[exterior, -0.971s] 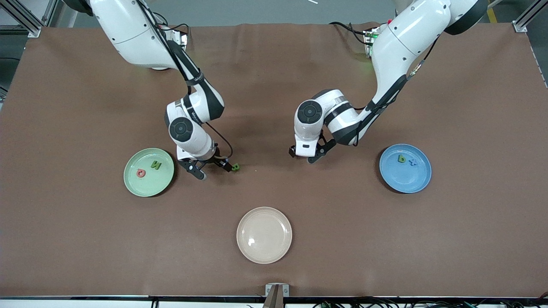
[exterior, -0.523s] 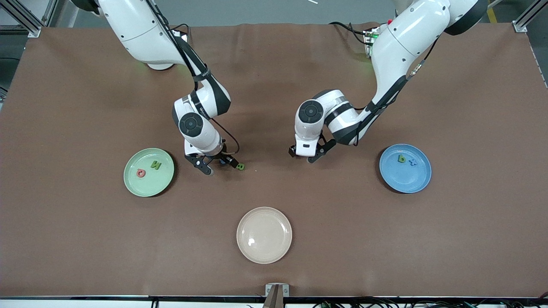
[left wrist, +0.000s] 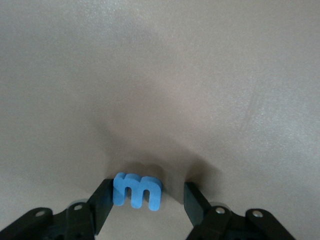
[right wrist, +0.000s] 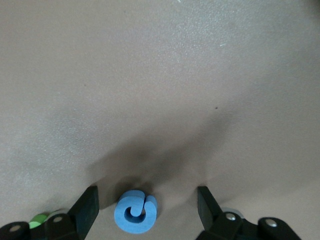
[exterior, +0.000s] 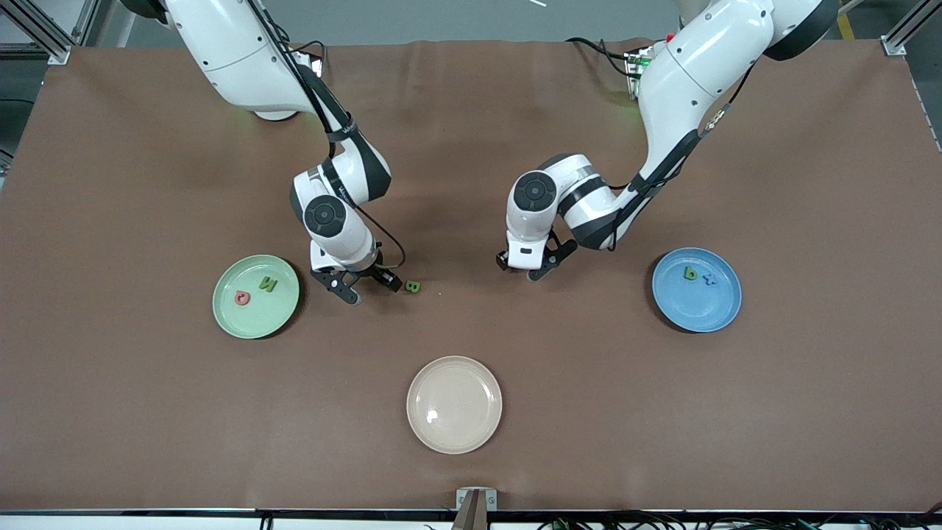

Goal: Sort upper and lower case letters into plates
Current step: 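Grasp the blue m with the left gripper while the right gripper grasps C, then drop the m into the blue plate while the right gripper drops C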

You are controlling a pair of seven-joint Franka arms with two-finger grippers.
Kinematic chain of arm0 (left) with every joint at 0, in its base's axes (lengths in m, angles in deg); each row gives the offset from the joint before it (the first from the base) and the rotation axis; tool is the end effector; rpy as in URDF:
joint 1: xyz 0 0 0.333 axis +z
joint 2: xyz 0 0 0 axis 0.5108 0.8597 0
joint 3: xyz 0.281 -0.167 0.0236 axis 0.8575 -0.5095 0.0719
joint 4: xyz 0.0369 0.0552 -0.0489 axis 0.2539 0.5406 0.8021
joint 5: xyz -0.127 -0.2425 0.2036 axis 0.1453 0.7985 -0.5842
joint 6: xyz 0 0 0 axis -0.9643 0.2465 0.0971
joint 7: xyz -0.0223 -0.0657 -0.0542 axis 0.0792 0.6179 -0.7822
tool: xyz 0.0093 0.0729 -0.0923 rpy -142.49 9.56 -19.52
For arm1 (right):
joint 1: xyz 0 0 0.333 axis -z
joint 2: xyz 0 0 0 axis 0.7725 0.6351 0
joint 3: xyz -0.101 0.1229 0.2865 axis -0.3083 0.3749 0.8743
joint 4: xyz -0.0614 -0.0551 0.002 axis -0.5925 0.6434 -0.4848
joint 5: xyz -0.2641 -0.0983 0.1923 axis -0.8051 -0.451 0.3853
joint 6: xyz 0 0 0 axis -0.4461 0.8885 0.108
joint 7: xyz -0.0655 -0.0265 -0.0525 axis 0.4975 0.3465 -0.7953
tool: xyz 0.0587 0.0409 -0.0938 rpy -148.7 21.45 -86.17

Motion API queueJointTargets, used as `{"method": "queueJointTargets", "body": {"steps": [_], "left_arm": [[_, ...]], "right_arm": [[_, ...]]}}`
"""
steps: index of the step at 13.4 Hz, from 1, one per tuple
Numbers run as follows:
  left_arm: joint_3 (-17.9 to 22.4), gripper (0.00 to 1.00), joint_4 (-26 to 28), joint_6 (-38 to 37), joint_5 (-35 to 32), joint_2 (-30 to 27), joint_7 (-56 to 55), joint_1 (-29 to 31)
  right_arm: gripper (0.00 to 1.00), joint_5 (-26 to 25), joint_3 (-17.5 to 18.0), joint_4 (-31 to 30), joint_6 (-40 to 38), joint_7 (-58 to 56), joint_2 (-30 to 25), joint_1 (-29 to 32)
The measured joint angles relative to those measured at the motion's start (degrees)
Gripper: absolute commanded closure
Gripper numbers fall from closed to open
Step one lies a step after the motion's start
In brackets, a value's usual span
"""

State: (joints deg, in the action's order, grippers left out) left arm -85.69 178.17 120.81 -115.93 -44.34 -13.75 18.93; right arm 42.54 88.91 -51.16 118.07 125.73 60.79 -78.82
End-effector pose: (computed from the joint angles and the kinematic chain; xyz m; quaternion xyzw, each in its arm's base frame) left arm 0.4537 -0.3917 0.2054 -0.9451 -0.3250 0.0314 0.0165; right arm 0.4987 0.2858 0.2120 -0.9497 0.3120 0.0190 0.0189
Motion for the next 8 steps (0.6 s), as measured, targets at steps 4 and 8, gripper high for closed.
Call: {"method": "queueJointTargets", "body": {"steps": [4, 8], "left_arm": [[-0.01, 0.56, 0.09, -0.45, 0.0, -0.25, -0.06, -0.01], [-0.11, 0.73, 0.12, -0.68, 0.0, -0.75, -0.13, 0.0]], "right_arm": [[0.21, -0.18, -0.04, 0.01, -0.79, 0.7, -0.23, -0.51], [0.28, -0.66, -0.09, 0.01, -1.34, 1.27, -0.38, -1.13]]}}
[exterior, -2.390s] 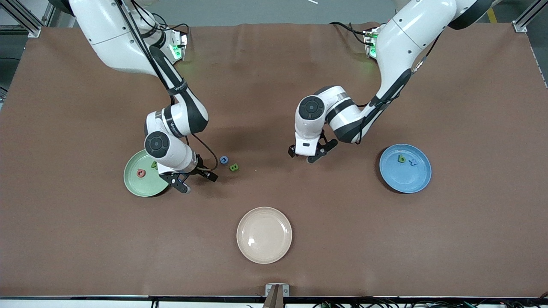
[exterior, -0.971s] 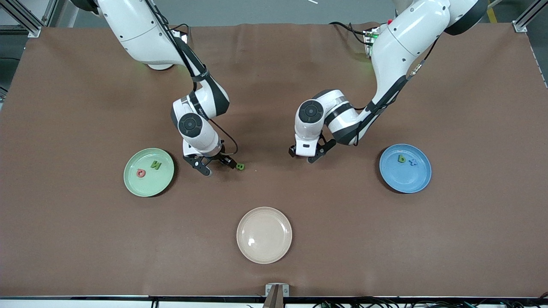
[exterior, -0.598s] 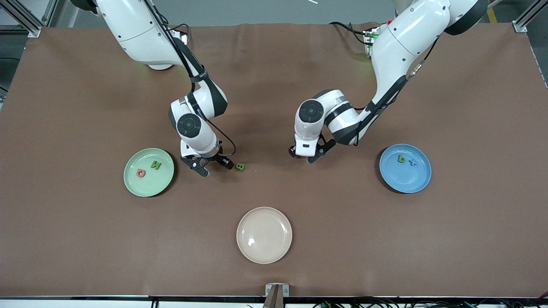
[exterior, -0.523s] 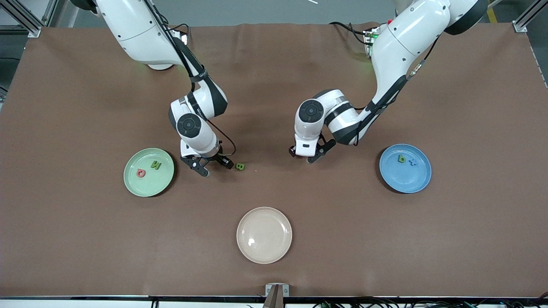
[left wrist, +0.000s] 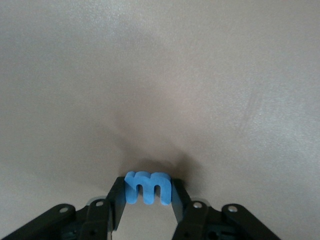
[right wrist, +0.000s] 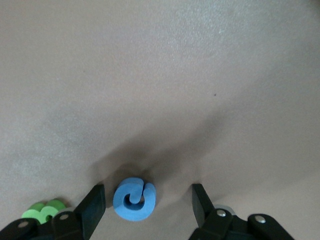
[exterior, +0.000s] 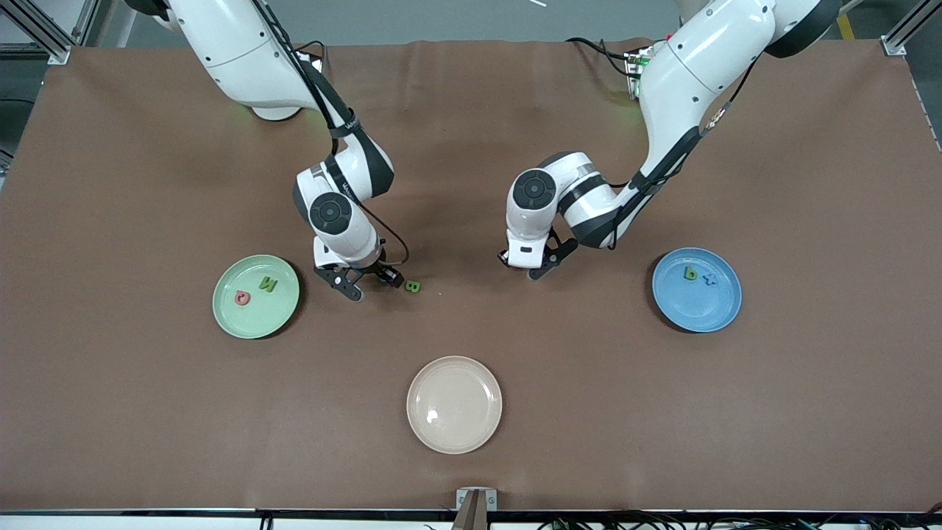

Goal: Sort upper and lower case letters into plates
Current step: 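Drop the m into the blue plate while the right gripper drops C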

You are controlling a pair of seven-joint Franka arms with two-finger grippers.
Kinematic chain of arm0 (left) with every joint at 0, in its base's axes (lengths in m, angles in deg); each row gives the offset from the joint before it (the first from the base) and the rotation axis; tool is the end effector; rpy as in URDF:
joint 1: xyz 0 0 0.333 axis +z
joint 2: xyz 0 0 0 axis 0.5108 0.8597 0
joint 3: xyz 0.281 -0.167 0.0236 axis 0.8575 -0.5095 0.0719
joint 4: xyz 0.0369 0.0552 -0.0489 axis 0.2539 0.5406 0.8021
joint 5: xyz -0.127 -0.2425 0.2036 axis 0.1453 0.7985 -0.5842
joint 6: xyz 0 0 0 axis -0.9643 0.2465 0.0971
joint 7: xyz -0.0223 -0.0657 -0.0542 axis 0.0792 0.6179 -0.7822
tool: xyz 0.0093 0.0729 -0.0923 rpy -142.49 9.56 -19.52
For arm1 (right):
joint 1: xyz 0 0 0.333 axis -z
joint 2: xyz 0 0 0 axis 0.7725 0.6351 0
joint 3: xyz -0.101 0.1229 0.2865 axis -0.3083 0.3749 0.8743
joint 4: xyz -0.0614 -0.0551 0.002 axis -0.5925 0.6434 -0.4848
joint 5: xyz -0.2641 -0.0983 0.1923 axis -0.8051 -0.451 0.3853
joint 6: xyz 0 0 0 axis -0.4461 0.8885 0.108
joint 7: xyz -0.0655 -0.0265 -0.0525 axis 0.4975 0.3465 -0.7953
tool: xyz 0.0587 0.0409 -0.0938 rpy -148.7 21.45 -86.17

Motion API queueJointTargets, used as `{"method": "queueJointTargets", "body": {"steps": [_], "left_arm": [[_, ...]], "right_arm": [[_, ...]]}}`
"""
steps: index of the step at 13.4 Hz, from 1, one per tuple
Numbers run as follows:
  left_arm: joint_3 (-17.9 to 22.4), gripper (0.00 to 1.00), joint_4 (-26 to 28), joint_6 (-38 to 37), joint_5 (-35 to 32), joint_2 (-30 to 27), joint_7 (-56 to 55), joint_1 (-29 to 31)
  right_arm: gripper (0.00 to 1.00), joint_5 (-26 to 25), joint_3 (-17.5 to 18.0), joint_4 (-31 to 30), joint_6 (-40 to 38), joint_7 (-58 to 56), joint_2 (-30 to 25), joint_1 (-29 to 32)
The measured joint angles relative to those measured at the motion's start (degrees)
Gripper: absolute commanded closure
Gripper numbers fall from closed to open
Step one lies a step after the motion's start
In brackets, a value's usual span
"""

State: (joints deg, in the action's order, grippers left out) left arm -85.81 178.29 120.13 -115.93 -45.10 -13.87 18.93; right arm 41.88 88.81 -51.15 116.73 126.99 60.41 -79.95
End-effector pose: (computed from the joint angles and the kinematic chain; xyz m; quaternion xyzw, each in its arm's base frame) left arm 0.4531 -0.3915 0.2111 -0.9452 -0.3247 0.0277 0.0192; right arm 0.4916 0.2941 0.2139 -0.9508 0.3088 0.0227 0.0103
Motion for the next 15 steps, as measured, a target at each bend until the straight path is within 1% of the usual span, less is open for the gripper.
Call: {"method": "queueJointTargets", "body": {"steps": [1, 2, 4, 6, 7, 9, 11, 12, 13, 15], "left_arm": [[-0.01, 0.74, -0.01, 0.0, 0.0, -0.15, -0.02, 0.06], [0.11, 0.75, -0.07, 0.06, 0.0, -0.24, -0.03, 0.17], [0.41, 0.76, -0.6, 0.24, 0.0, -0.28, -0.01, 0.93], [0.4, 0.79, -1.69, 0.09, 0.0, -1.17, 1.29, 2.23], [0.39, 0.79, -2.13, -0.18, 0.0, -2.27, 2.9, 3.07], [0.36, 0.79, -2.39, -0.99, 0.0, -5.41, 7.91, 5.68], [-0.25, 0.79, -2.36, -4.27, 0.0, -8.39, 14.99, 9.36], [-1.36, 0.79, -2.31, -6.7, 0.0, -9.55, 19.37, 11.9], [-3.3, 0.79, -2.15, -9.13, 0.0, -10.46, 24.57, 15.3], [-8.62, 0.79, -1.1, -11.61, 0.0, -11.69, 34.64, 24.52]], "right_arm": [[0.32, -0.01, -0.02, 0.0, -0.11, 0.06, -0.04, -0.16], [0.4, -0.03, -0.07, 0.0, -0.13, 0.07, -0.05, -0.24], [0.64, -0.03, -0.08, 0.0, -0.35, 0.09, -0.18, -0.32], [0.97, -0.03, -0.07, -0.01, -0.76, 0.12, -0.46, -0.35], [1.0, -0.03, -0.08, -0.01, -0.98, 0.24, -0.66, -0.34], [1.0, -0.02, -0.17, 0.01, -1.48, 0.24, -1.02, -0.3], [1.0, -0.06, -0.51, 0.56, -3.28, -0.69, -1.03, 0.0], [1.0, -0.08, -0.91, 1.66, -6.18, -2.44, -1.14, 0.71], [1.0, -0.11, -1.21, 3.39, -9.89, -5.11, -1.46, 2.17], [1.0, -0.15, -1.52, 7.19, -17.14, -12.73, -2.97, 6.6]]}}
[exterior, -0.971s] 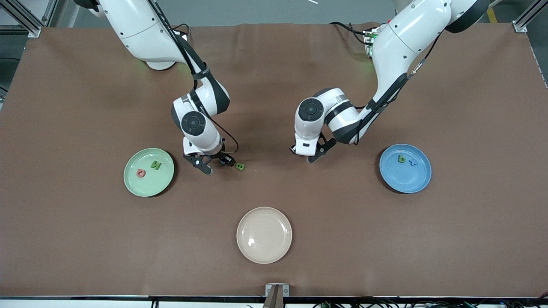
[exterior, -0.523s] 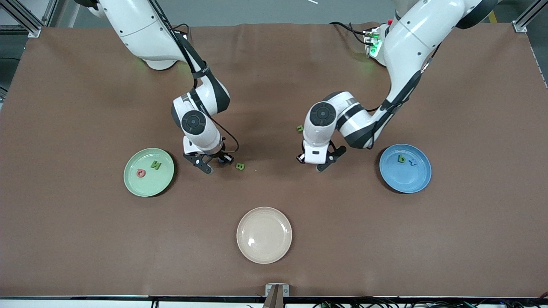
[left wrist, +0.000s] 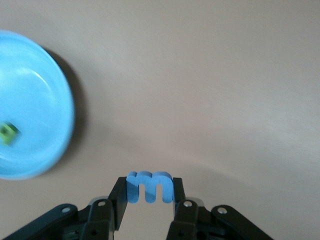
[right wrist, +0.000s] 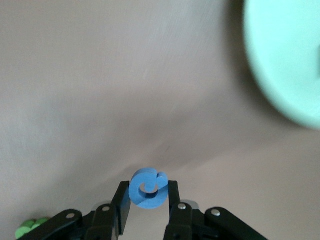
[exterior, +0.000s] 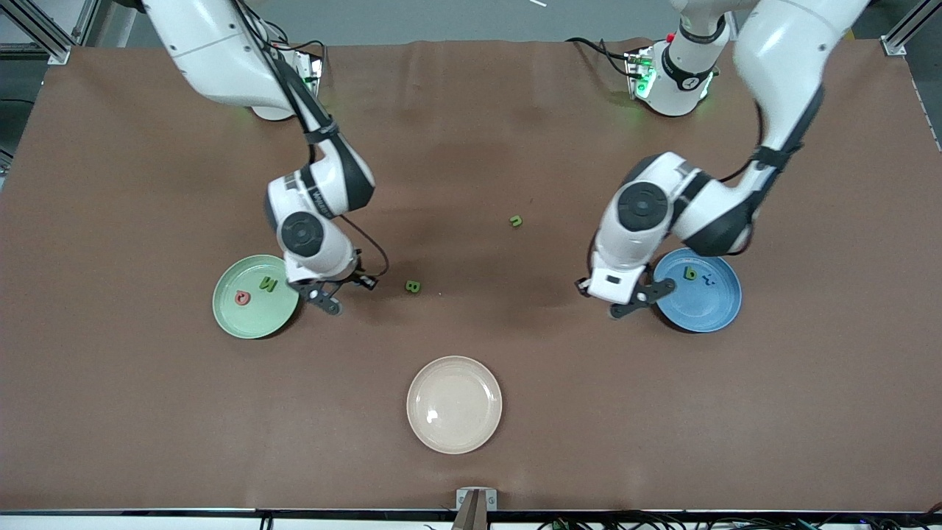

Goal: Sort upper and lower case letters into plates
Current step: 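Drop the m into the blue plate while the right gripper drops C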

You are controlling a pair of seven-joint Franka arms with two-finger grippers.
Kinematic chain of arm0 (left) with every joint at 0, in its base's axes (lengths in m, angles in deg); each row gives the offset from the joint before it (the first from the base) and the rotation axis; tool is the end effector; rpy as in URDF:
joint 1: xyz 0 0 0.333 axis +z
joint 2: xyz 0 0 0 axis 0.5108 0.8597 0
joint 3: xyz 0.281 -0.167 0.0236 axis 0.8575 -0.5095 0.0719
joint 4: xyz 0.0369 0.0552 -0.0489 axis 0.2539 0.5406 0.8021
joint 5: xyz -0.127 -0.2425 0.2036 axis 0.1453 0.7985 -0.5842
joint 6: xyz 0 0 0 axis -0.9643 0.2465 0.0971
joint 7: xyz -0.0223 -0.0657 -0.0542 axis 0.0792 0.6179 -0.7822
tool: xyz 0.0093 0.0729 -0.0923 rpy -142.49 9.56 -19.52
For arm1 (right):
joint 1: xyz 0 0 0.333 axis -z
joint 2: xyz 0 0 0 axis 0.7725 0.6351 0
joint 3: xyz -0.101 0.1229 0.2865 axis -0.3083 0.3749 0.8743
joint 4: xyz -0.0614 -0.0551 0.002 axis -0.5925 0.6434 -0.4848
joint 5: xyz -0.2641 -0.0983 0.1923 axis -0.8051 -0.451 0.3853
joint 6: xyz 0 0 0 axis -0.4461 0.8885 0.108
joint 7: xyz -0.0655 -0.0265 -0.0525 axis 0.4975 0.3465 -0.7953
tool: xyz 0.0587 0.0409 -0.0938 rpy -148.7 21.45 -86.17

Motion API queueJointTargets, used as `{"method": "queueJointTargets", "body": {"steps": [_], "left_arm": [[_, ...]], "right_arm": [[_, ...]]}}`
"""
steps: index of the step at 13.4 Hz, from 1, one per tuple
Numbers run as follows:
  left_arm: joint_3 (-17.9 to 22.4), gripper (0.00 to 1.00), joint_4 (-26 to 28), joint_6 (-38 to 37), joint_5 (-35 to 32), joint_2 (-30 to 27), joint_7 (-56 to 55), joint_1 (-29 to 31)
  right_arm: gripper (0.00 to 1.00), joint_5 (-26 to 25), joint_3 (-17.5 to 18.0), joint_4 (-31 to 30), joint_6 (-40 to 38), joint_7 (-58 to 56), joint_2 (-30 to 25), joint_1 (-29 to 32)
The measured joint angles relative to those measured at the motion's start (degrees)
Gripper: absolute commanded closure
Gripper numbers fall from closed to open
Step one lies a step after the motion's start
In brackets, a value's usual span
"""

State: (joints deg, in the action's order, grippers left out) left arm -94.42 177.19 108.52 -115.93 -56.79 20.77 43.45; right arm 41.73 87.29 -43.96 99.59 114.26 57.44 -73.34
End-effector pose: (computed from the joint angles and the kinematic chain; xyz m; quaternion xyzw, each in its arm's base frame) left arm 0.5508 -0.2245 0.3317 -0.9821 -0.1848 -0.0130 0.0350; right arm 0.5365 0.2284 0.2634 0.9622 -0.2627 -0.0676 0.0242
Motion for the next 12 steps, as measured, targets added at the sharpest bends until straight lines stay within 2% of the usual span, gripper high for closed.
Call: {"method": "queueJointTargets", "body": {"steps": [3, 5, 8, 10, 12], "left_arm": [[-7.31, 0.79, 3.4, -0.67, -0.01, -0.6, 12.23, 14.67], [-8.35, 0.79, 5.79, -0.67, -0.01, -0.59, 21.3, 20.77], [-8.36, 0.79, 7.79, -0.63, -0.01, -0.54, 32.07, 25.84], [-8.33, 0.79, 8.24, -0.62, -0.43, -0.45, 36.06, 27.14], [-8.25, 0.79, 8.43, -0.61, -3.81, 0.32, 38.81, 28.41]], "right_arm": [[1.0, -0.18, -0.45, 2.28, -5.07, -12.33, -2.64, 6.48], [1.0, -0.28, -0.82, 2.21, -5.52, -19.29, -3.06, 10.33], [1.0, -0.3, -0.9, 1.1, -4.53, -25.04, -2.68, 14.9], [1.0, -0.31, -0.86, -0.76, -1.23, -25.7, -2.15, 15.48], [0.99, -0.31, -0.65, -1.98, 1.29, -25.7, -0.87, 15.47]]}}
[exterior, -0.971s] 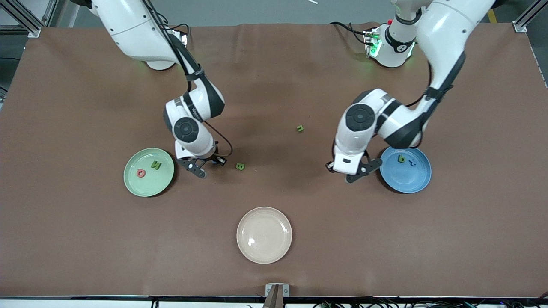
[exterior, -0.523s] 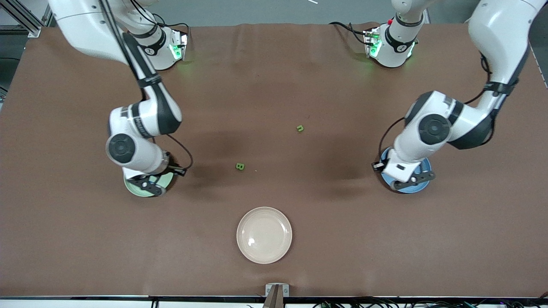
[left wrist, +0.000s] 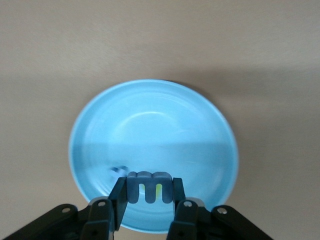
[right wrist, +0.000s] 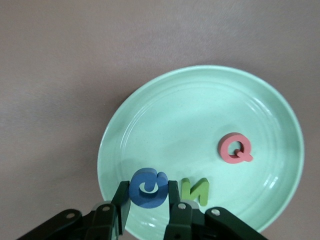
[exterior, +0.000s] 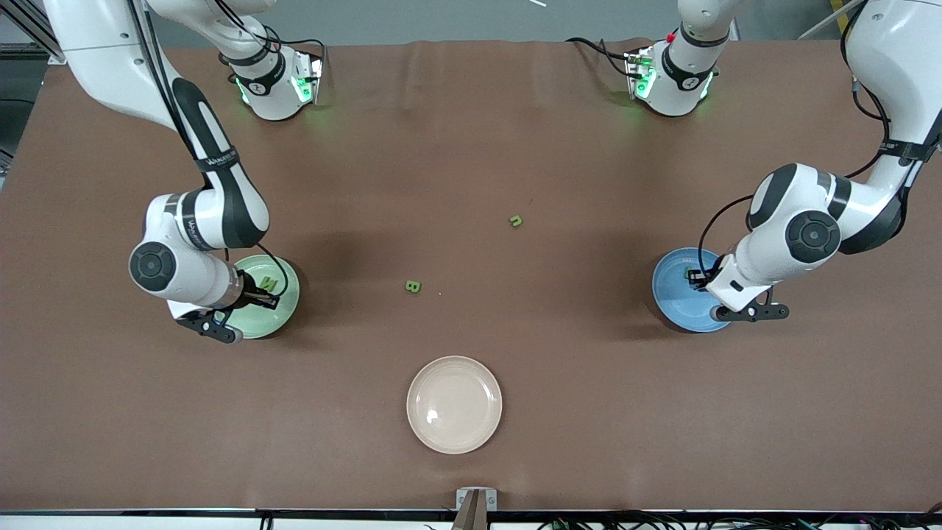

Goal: Sort upper and lower case letters into plates
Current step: 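Drop the m into the blue plate while the right gripper drops C, then reach the green u with the left gripper while the right gripper reaches B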

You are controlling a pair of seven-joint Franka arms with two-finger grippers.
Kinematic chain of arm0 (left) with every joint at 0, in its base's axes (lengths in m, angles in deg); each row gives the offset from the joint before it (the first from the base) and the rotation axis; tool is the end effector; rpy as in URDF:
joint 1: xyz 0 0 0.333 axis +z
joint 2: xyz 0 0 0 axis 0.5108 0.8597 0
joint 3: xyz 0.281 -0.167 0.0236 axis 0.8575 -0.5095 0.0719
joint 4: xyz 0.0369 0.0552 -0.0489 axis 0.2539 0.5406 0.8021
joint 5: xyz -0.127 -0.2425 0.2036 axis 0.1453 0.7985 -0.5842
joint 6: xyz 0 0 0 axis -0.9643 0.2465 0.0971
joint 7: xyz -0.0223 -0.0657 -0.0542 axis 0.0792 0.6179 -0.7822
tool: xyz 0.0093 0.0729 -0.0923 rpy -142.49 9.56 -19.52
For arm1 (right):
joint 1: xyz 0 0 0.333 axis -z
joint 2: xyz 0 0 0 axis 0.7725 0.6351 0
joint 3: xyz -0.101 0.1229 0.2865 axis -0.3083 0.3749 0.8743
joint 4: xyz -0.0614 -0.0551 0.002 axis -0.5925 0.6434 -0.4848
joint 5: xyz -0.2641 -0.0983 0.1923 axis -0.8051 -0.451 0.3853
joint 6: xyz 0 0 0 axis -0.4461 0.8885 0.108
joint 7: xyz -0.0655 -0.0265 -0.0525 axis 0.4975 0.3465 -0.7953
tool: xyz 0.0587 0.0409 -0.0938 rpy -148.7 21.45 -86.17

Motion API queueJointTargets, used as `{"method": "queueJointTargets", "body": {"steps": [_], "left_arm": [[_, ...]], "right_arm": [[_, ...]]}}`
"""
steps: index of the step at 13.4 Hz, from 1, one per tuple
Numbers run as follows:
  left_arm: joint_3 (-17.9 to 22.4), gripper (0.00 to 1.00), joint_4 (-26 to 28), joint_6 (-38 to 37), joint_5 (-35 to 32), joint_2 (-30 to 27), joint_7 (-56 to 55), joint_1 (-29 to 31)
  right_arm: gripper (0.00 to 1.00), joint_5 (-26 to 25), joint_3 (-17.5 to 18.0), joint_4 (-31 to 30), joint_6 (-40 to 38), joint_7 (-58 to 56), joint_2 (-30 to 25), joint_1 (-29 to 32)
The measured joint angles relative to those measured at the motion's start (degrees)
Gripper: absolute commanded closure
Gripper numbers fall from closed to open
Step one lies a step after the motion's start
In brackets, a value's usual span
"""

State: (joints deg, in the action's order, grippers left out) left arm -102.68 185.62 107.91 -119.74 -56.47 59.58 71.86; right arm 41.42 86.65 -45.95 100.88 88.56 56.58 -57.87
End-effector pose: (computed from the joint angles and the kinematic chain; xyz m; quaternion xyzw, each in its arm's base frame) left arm 0.5525 -0.0241 0.3020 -0.9979 0.0153 0.0498 0.0395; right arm 0.5716 0.0698 0.2615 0.9813 -0.1795 -0.0690 0.0029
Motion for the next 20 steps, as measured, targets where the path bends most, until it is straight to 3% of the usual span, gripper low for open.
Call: {"method": "queueJointTargets", "body": {"steps": [5, 6, 7, 8, 12, 16, 20], "left_arm": [[1.21, 0.79, -0.02, 4.36, -6.18, 5.35, 1.36, 2.05], [1.62, 0.79, -0.05, 5.42, -7.11, 6.22, 1.36, 2.07], [1.86, 0.79, -0.12, 5.98, -7.74, 6.94, 1.36, 2.1], [2.12, 0.79, -0.17, 6.47, -8.13, 7.51, 1.36, 2.09], [2.46, 0.78, -0.52, 8.99, -10.07, 9.37, 1.36, 2.09], [3.65, 0.78, -0.68, 10.75, -10.33, 10.34, 1.36, 1.58], [4.23, 0.75, -0.71, 11.24, -10.88, 11.21, 1.36, 1.29]], "right_arm": [[0.95, 0.0, 0.18, -0.84, 2.25, 0.0, 1.96, -0.01], [0.81, 0.0, 0.18, -0.88, 2.25, 0.0, 2.06, -0.01], [0.44, 0.0, 0.17, -0.88, 2.25, 0.0, 2.16, -0.01], [0.0, 0.0, 0.16, -0.89, 2.25, 0.0, 2.25, 0.0], [0.0, 0.01, 0.16, -0.6, 1.89, 0.1, 2.29, 0.06], [0.0, 0.17, 1.65, 5.73, -9.19, 6.25, 0.75, -0.91], [0.0, 0.24, 2.69, 11.11, -11.07, 26.22, 0.44, -11.16]]}}
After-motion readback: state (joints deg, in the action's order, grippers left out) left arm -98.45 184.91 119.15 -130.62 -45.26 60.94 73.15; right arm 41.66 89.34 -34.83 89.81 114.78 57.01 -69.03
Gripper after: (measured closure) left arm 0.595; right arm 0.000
